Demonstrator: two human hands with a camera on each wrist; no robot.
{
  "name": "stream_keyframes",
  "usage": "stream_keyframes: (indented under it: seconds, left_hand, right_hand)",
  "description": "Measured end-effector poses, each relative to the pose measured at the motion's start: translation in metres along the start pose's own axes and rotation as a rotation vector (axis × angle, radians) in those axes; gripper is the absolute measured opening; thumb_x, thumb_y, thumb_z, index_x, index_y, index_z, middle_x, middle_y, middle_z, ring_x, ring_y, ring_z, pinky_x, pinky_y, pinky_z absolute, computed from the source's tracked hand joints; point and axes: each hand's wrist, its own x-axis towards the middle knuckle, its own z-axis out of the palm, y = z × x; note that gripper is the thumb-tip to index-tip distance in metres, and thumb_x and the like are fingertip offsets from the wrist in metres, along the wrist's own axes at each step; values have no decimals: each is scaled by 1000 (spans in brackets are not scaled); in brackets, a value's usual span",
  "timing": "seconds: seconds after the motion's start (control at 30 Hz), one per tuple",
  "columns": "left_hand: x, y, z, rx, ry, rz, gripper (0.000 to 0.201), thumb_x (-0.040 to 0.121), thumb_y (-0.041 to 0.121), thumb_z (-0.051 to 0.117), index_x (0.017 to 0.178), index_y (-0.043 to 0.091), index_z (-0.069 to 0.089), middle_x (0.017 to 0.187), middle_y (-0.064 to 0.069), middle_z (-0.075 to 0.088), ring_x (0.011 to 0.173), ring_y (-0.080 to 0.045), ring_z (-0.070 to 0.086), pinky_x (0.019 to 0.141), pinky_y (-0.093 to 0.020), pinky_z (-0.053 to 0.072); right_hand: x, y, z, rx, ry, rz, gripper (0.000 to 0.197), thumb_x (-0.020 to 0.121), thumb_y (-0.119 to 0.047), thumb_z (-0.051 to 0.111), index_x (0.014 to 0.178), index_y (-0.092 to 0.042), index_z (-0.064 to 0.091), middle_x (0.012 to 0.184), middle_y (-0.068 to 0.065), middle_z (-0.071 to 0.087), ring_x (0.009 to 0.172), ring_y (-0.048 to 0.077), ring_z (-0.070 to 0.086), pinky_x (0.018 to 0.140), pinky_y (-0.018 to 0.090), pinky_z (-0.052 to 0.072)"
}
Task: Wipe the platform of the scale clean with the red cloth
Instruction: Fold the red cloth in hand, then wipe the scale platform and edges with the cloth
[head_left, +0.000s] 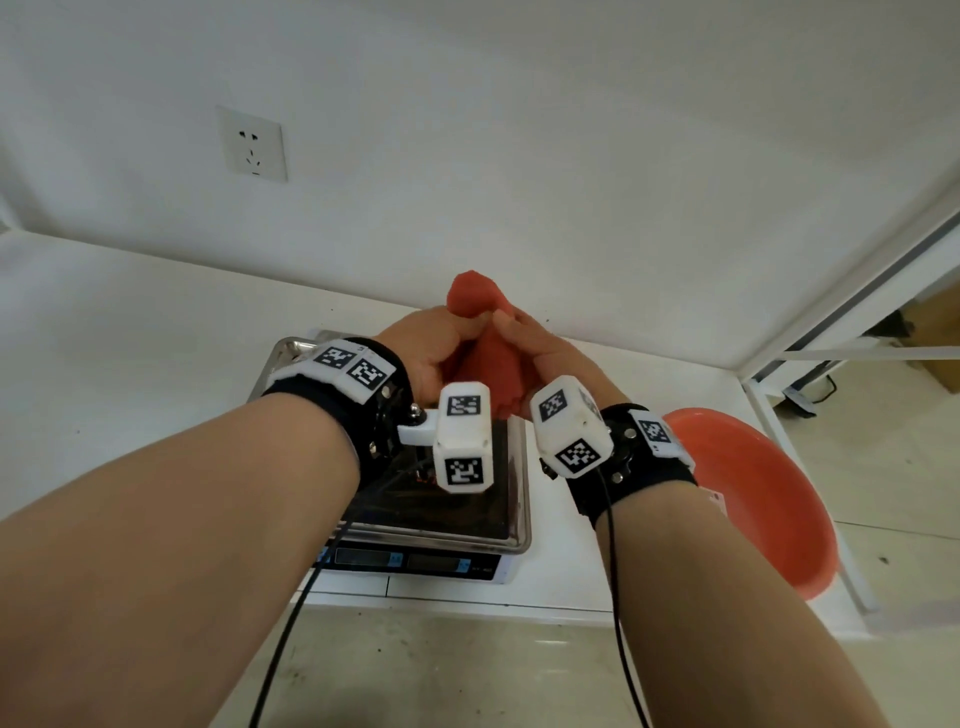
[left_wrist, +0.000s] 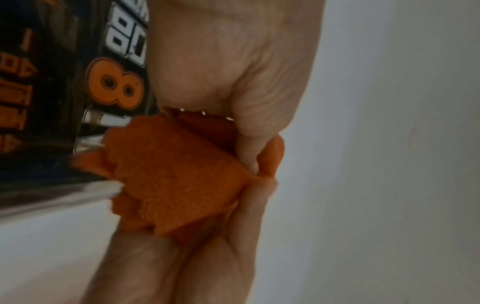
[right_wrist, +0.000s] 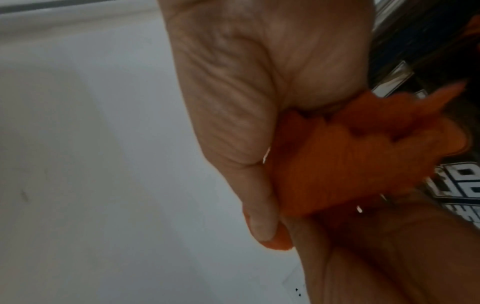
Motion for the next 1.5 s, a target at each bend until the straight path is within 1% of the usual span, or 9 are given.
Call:
stream_keyframes:
  seconds: [0.13,0.27,0.43,0.53,0.73,0.9,1.0,1.23,1.5]
  left_hand:
    - [-4,4,-6,130,52,-20,25,89,17,65,109,4,60,79,-11,74,73,-27,69,76,-43,57]
    - [-13,23,-32,243,181,-47,37,89,20,66,123,13,52,99,1,55,64,-13,46,40,-25,52]
    - [-12,37,-68,223,295,-22,25,93,15,59,118,16,60,94,0,58,66,-13,50,38,-21,49]
    - [-11,43,-83,220,322,-12,28,92,14,59,120,16,60,92,-2,60,68,-14,53,40,-23,51]
    - [-11,48,-101,185,342,-12,22,93,14,57,114,18,62,91,1,61,69,-13,53,41,-21,48]
    - [-8,43,-109,185,347,-39,18,94,12,55,112,13,59,81,-2,60,64,-12,54,37,-21,49]
    - [-6,40,-112,194,353,-50,18,94,12,54,112,13,58,76,-2,61,61,-12,54,36,-21,49]
    - [-4,36,-110,192,360,-64,16,94,12,54,109,13,58,78,0,61,67,-12,54,56,-27,48]
    - [-5,36,-110,163,371,-52,15,93,11,55,107,12,60,79,-1,62,66,-14,56,45,-22,51]
  right_hand:
    - [13,-11,-3,-108,118,8,47,100,3,46,146,-6,46,94,17,70,60,20,72,45,23,53]
    - [20,-28,-22,-312,426,-33,44,96,11,43,140,3,44,101,21,66,45,13,65,38,20,47]
    - [23,-13,-47,-576,669,-16,31,94,-12,59,124,-6,59,101,24,71,72,29,69,63,47,63]
    - [21,2,-44,-823,776,-39,22,90,-6,59,110,-13,60,85,13,68,68,29,64,53,39,59]
    - [32,18,-42,-1177,734,-19,27,84,-3,51,99,-20,66,79,6,70,50,31,67,51,45,62]
    - [50,36,-45,-1341,663,24,26,82,-6,54,86,-24,73,86,0,73,70,24,70,61,35,62]
    - [54,46,-49,-1354,669,66,26,90,-7,51,77,-20,70,74,1,68,56,20,66,41,20,48]
    - [57,38,-41,-1018,695,181,22,88,-7,55,82,4,72,60,14,60,39,22,50,42,25,43]
    - [50,15,-43,-898,763,118,29,82,5,46,67,-5,69,47,9,51,31,19,43,36,20,37]
